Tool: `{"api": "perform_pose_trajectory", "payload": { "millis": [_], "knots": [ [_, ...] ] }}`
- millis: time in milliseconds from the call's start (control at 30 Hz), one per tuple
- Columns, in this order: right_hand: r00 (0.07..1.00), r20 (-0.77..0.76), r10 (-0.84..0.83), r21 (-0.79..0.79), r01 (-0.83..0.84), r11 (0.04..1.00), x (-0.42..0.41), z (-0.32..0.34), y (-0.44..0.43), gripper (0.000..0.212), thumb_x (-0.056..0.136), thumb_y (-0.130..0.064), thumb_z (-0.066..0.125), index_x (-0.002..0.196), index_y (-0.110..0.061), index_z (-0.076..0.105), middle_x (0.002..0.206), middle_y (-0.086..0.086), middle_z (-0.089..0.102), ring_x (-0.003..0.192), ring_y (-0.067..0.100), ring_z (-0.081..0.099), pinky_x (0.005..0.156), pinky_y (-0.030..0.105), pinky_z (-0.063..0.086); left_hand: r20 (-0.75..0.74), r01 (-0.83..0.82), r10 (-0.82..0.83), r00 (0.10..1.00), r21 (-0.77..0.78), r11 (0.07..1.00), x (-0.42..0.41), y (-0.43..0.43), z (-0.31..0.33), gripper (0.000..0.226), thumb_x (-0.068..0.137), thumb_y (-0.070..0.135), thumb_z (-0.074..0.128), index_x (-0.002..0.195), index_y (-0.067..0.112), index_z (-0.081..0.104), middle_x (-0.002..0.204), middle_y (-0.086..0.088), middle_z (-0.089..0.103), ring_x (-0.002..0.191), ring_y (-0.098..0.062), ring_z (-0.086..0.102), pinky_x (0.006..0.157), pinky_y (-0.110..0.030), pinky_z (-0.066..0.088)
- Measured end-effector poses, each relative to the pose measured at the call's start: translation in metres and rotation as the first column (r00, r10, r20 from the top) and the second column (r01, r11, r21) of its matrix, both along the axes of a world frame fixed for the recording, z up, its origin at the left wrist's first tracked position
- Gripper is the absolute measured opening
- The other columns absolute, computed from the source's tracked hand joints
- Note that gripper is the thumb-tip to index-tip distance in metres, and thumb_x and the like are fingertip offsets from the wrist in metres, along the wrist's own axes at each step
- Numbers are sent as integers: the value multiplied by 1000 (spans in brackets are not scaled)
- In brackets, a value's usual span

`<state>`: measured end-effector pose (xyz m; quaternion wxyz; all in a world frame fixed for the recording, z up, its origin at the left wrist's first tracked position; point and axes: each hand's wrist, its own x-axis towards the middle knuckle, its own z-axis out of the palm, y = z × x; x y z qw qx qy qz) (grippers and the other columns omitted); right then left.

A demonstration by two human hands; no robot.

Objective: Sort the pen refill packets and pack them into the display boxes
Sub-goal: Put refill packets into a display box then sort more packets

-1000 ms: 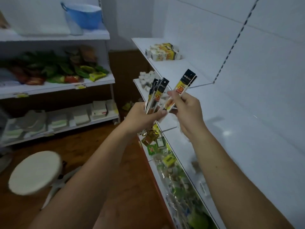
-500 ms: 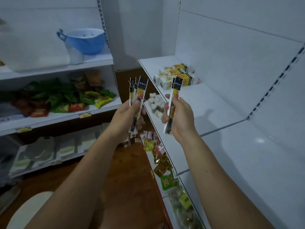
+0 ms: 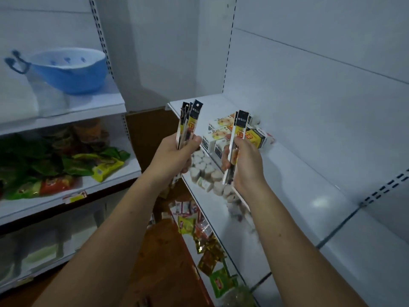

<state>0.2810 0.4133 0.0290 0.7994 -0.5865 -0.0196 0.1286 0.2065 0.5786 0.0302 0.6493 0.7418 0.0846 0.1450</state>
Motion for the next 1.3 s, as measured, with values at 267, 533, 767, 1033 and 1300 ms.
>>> {"api": "perform_pose_trajectory", "payload": {
  "millis": [267,533,767,1033,1300],
  "knots": [
    [926,190,-325,-346,373,861,53,-4,31,11,100,-26,65,95,-17,61,80,13,59,52,19,52,46,30,48,21,178,-191,981,284,942,95,89,-9,25,87,41,82,97,24,67,80,4,66,67,-9,62,68,-30,51],
    [856,174,-488,-523,500,690,63,-30,11,64,72,-49,92,118,-26,55,103,-5,68,83,12,66,63,30,49,-46,367,-392,919,465,806,170,80,-5,62,68,63,88,117,36,60,109,18,55,95,3,56,74,-17,42],
    [859,139,-493,-466,496,733,98,-38,7,87,66,-32,98,135,-28,45,112,-13,68,95,7,71,78,35,63,-168,435,-441,882,651,622,209,55,-24,65,76,66,80,130,41,52,120,19,57,104,-9,60,82,-35,50],
    [888,103,-448,-464,442,768,127,-39,-17,73,80,-21,89,140,-26,46,116,2,71,76,10,69,46,13,46,-175,320,-302,937,776,544,249,47,-11,47,87,58,74,126,39,54,116,15,59,100,-14,62,73,-34,45],
    [881,127,-456,-471,458,754,110,-40,-41,68,80,-10,87,134,-31,50,112,-15,70,90,-6,70,71,16,56,-44,383,-473,880,655,652,246,13,8,10,95,35,69,95,33,59,83,11,65,75,-8,63,61,-23,47]
  ]
}}
